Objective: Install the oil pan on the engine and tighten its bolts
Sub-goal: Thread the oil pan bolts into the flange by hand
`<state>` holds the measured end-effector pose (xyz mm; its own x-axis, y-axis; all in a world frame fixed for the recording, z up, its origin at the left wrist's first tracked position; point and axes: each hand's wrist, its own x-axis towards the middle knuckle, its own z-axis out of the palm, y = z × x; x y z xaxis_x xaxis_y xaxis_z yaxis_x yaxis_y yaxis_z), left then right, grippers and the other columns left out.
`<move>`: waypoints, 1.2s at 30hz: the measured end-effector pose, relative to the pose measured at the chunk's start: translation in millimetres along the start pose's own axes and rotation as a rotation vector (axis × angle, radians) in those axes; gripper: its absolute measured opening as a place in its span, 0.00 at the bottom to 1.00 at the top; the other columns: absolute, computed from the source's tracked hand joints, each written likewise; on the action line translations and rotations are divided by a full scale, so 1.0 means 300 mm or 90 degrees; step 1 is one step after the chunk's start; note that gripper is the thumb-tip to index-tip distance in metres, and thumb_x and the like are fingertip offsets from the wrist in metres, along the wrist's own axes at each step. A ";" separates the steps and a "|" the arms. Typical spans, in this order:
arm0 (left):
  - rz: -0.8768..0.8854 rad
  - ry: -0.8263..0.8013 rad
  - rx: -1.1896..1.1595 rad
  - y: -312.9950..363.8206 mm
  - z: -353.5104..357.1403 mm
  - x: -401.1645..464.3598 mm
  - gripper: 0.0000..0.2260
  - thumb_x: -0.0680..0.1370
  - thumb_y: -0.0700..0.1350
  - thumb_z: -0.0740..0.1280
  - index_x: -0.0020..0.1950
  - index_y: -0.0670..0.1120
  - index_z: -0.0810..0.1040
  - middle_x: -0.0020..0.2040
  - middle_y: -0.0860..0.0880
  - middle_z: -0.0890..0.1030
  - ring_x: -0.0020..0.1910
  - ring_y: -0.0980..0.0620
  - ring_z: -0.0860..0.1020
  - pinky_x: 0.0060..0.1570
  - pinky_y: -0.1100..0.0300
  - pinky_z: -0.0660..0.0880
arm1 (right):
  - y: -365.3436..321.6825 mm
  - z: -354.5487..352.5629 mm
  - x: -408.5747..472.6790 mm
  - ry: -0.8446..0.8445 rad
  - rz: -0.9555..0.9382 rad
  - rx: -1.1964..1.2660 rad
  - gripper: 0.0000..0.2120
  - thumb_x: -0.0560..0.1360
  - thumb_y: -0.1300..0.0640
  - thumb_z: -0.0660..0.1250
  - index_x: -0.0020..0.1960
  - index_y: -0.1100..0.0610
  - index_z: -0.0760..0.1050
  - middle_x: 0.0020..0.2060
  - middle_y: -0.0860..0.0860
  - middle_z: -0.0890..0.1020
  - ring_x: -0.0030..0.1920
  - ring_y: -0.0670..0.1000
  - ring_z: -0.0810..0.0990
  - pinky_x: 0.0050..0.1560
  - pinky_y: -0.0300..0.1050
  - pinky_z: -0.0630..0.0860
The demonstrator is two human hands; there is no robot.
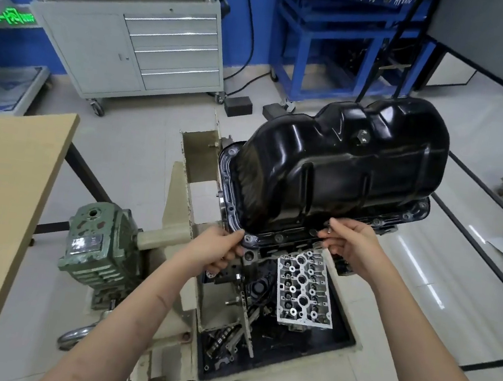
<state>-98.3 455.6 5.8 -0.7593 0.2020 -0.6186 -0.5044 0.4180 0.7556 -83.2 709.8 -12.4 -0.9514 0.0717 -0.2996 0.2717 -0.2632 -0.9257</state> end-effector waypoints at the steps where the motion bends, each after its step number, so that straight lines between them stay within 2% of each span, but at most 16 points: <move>1: -0.015 -0.023 0.012 0.002 -0.001 -0.004 0.19 0.80 0.53 0.56 0.34 0.43 0.72 0.17 0.56 0.64 0.14 0.59 0.59 0.16 0.73 0.55 | 0.000 0.001 0.000 0.000 -0.002 -0.005 0.05 0.73 0.61 0.64 0.40 0.61 0.74 0.30 0.54 0.83 0.24 0.46 0.78 0.22 0.32 0.70; 5: -0.065 -0.094 -0.007 0.006 0.012 -0.017 0.19 0.81 0.51 0.56 0.36 0.41 0.73 0.18 0.55 0.62 0.14 0.59 0.57 0.16 0.74 0.52 | 0.006 0.005 -0.006 0.000 -0.014 -0.032 0.03 0.72 0.61 0.64 0.41 0.61 0.75 0.31 0.54 0.84 0.22 0.45 0.76 0.23 0.33 0.70; 11: -0.021 -0.056 -0.059 -0.015 0.028 -0.036 0.18 0.81 0.47 0.55 0.36 0.41 0.75 0.18 0.55 0.62 0.15 0.59 0.57 0.17 0.73 0.52 | 0.016 0.023 -0.018 -0.005 -0.019 -0.031 0.04 0.74 0.63 0.63 0.41 0.60 0.75 0.31 0.53 0.84 0.27 0.45 0.80 0.26 0.32 0.74; 17: -0.035 -0.018 -0.132 -0.027 0.045 -0.048 0.16 0.79 0.46 0.56 0.35 0.41 0.74 0.18 0.55 0.62 0.15 0.58 0.56 0.19 0.72 0.51 | 0.022 0.035 -0.032 -0.030 -0.017 -0.045 0.02 0.72 0.63 0.64 0.41 0.61 0.75 0.32 0.54 0.84 0.30 0.47 0.82 0.27 0.33 0.75; 24: -0.123 -0.067 -0.257 0.006 0.041 -0.063 0.16 0.80 0.44 0.53 0.40 0.39 0.76 0.19 0.55 0.61 0.14 0.60 0.55 0.14 0.72 0.49 | 0.013 0.070 -0.048 -0.059 -0.071 -0.176 0.03 0.74 0.64 0.65 0.43 0.60 0.77 0.34 0.52 0.84 0.24 0.45 0.78 0.23 0.33 0.70; 29: -0.151 -0.065 -0.249 0.026 0.049 -0.068 0.16 0.80 0.42 0.52 0.41 0.39 0.75 0.18 0.55 0.61 0.13 0.60 0.55 0.14 0.72 0.49 | 0.031 0.132 -0.059 -0.029 -0.151 -0.166 0.06 0.73 0.67 0.66 0.39 0.60 0.78 0.31 0.52 0.84 0.28 0.46 0.81 0.26 0.34 0.73; 36: -0.181 -0.076 -0.220 0.044 0.042 -0.059 0.16 0.80 0.42 0.51 0.42 0.39 0.75 0.18 0.55 0.61 0.13 0.60 0.55 0.13 0.71 0.49 | 0.001 0.131 -0.067 -0.041 -0.140 -0.187 0.06 0.73 0.66 0.66 0.39 0.59 0.78 0.28 0.51 0.83 0.27 0.45 0.79 0.27 0.33 0.73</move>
<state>-86.3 468.8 24.1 -0.5287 0.2305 -0.8169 -0.8086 0.1560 0.5673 -69.8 670.4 2.4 -0.9963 0.0319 -0.0802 0.0814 0.0394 -0.9959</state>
